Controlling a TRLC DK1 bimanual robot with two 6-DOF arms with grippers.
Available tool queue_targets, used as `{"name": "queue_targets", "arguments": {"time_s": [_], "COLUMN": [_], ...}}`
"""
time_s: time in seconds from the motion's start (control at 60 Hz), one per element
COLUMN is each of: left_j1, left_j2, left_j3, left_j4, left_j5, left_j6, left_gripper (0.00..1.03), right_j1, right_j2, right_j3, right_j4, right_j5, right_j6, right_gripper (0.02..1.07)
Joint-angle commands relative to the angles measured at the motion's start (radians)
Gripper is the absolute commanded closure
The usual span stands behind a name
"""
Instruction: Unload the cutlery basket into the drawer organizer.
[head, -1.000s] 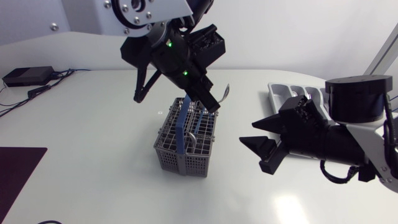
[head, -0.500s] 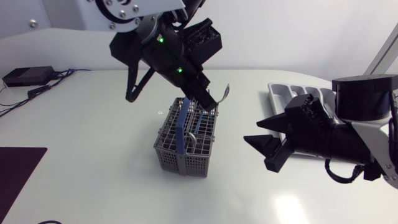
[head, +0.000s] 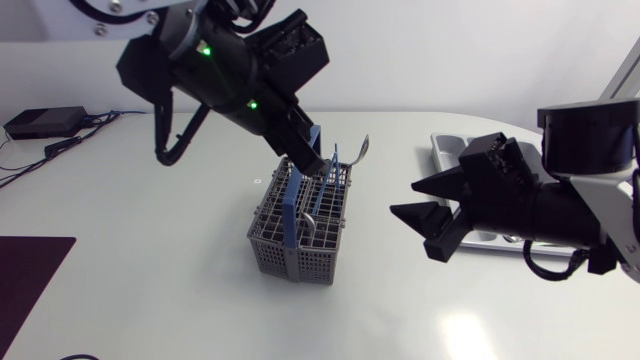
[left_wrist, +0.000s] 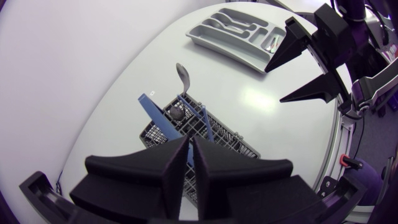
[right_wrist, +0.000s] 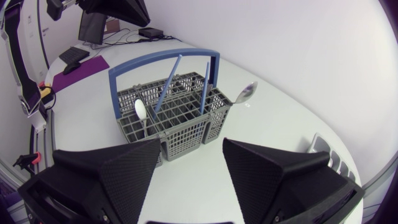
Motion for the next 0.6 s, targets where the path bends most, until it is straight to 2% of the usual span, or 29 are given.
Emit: {"name": "queue_targets", "arguments": {"time_s": [0.0, 0.583], "left_j1": [0.023, 0.096], "left_j2": [-0.058, -0.209], "left_j3": [-0.043, -0.165], "left_j4": [-0.011, -0.011], "left_j5": [0.017, 0.071], "left_j6": [-0.008, 0.03], "left_gripper": [0.89, 0.89], "right_j1": [0.024, 0.159], "right_j2": [0.049, 0.466], "right_j3": [0.052, 0.302], "right_j4": [-0.002, 0.11], "right_j5": [-0.008, 0.006], "right_j6": [0.032, 0.174], "right_gripper": [0.34, 0.35]}}
